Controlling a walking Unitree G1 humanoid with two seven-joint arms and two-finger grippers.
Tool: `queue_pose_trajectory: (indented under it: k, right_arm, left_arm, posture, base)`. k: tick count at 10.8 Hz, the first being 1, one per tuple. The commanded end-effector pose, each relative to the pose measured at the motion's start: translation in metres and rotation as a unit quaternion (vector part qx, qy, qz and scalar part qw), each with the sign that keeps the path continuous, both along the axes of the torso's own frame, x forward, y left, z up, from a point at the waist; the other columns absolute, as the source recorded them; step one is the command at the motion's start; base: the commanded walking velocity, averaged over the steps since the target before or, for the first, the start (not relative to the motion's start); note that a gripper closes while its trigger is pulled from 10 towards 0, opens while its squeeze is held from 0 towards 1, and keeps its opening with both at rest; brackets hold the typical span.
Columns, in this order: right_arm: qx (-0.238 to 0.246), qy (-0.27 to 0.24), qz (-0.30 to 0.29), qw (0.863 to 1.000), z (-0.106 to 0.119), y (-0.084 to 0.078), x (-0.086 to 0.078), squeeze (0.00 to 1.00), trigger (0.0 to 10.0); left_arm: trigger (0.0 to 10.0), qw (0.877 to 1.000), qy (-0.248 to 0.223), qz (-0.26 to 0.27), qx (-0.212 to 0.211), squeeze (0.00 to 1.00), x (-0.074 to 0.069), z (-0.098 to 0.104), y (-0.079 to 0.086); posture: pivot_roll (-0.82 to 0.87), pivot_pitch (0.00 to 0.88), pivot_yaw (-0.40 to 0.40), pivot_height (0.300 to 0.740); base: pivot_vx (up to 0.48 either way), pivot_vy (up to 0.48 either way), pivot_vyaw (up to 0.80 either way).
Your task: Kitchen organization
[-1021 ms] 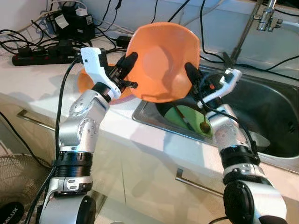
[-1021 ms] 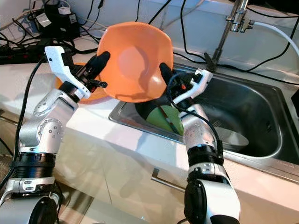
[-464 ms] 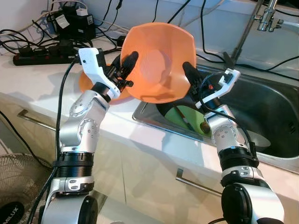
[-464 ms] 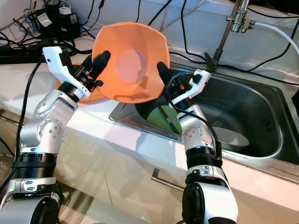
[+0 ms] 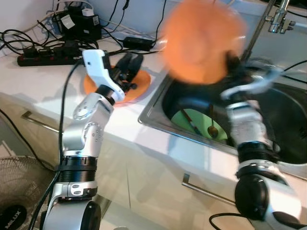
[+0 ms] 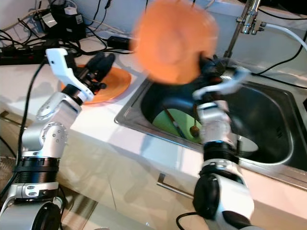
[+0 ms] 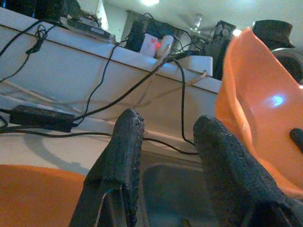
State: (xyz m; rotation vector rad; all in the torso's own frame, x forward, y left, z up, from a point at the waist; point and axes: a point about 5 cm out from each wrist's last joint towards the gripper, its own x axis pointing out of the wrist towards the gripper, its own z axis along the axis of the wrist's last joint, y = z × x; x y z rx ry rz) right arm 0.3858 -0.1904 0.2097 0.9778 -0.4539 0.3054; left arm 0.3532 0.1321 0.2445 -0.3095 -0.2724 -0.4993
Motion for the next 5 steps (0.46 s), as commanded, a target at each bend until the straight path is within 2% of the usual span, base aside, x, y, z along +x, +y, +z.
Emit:
queue_pose_trajectory:
  k: [1,4,5]
  right_arm:
    - [0.004,-0.005,-0.018,1.0,0.008,-0.006,0.002,0.0,0.0]
    - [-0.073,0.069,-0.088,0.991,-0.009,-0.014,0.005,0.0,0.0]
    - [-0.122,0.126,-0.122,0.977,-0.024,-0.02,0.004,0.0,10.0]
  left_arm:
    - [10.0,1.0,0.002,0.003,0.004,0.0,0.001,-0.001,-0.002]
    - [10.0,1.0,0.01,-0.008,0.025,0.0,-0.002,-0.003,-0.009]
    - [10.0,0.996,0.05,-0.02,0.067,0.0,-0.006,-0.019,-0.017]
  posture:
    - [0.25,0.006,-0.041,0.74]
    - [0.25,0.012,-0.04,0.74]
    - [0.26,0.014,-0.039,0.74]
  base:
    - [0.0,0.0,0.0]
    - [0.0,0.0,0.0]
    - [0.0,0.0,0.0]
